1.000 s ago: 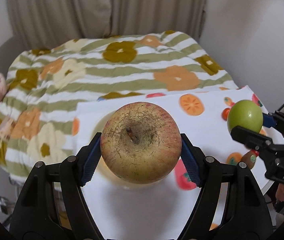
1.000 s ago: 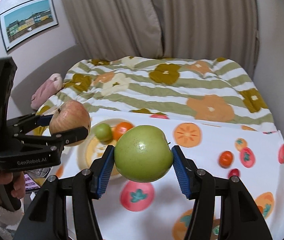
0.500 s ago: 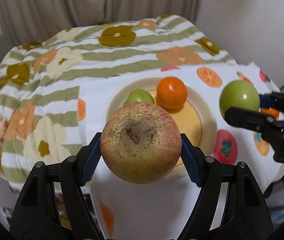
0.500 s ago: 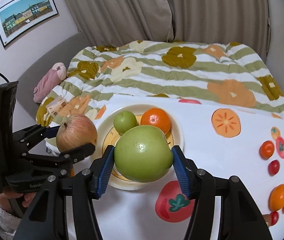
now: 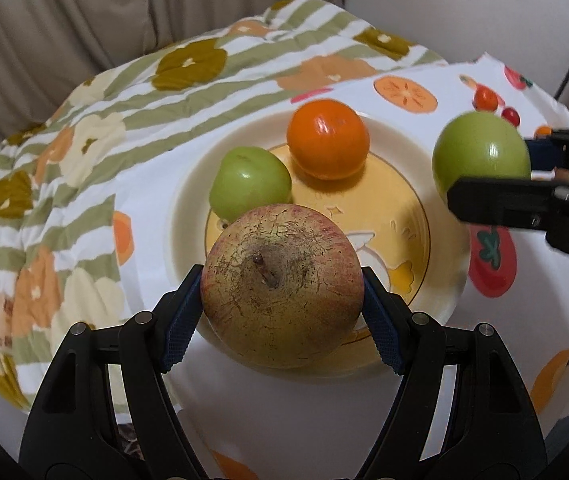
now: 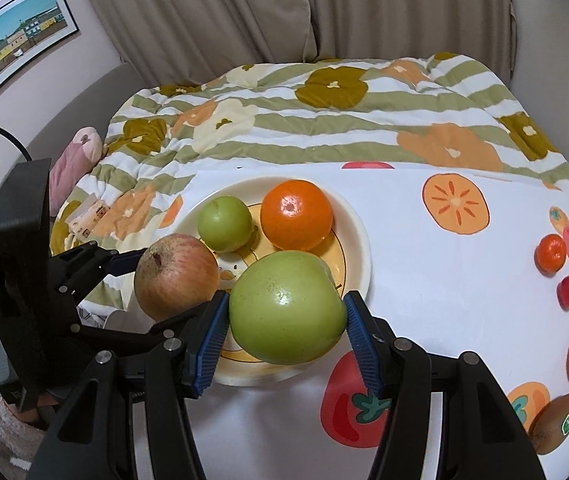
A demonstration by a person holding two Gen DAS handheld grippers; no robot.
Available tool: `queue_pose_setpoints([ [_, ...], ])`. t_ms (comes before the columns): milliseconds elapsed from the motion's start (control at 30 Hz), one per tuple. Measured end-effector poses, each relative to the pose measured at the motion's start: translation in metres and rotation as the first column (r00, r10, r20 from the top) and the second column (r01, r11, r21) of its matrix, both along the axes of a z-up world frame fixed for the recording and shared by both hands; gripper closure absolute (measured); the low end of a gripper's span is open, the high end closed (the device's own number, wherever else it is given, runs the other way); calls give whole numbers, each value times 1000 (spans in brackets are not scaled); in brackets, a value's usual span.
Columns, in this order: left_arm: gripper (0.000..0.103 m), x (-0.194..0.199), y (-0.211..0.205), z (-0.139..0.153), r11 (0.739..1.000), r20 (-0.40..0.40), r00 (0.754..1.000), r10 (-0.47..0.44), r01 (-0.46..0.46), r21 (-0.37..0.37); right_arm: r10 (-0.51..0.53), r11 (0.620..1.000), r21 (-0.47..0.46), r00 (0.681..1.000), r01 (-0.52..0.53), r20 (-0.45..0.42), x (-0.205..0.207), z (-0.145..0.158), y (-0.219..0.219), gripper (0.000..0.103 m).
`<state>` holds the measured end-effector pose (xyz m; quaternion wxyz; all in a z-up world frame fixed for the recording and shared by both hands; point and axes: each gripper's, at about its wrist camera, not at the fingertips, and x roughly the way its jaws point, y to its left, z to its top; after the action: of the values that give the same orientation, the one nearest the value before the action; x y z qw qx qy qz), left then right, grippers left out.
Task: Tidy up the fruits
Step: 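Carry both apples over the duck bowl and lower them inside, then open both grippers to release the apples into the bowl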
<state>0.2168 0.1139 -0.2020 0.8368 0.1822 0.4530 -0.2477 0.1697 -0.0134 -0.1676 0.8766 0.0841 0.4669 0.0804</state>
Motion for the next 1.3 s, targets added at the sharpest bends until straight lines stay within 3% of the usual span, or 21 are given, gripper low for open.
queue_pose_setpoints([
  [167,21,-1,-1,1,1000,22,1000,-14,14,4,-29,1000,-11,1000,29,-7,0,-1,0,49],
  [200,18,-2,0,4,1000,33,999,-17,17,-4,-37,999,-14,999,36,-11,1,-1,1,49],
  [267,2,-2,3,13,999,54,998,-19,21,-29,-48,999,-8,999,48,-11,1,0,0,49],
  [300,0,-2,4,16,999,60,998,-17,19,-37,-52,999,-6,999,52,-9,1,2,-1,49],
  [600,0,-3,29,33,996,37,999,21,-18,-92,-34,999,-25,999,34,-15,3,7,5,49],
  [1067,0,-12,57,23,991,-11,996,88,-89,-97,78,997,0,994,-78,-74,10,-26,31,49],
  [1300,0,-13,61,20,987,-19,994,110,-112,-111,165,983,-70,985,-169,-57,11,-35,41,49],
])
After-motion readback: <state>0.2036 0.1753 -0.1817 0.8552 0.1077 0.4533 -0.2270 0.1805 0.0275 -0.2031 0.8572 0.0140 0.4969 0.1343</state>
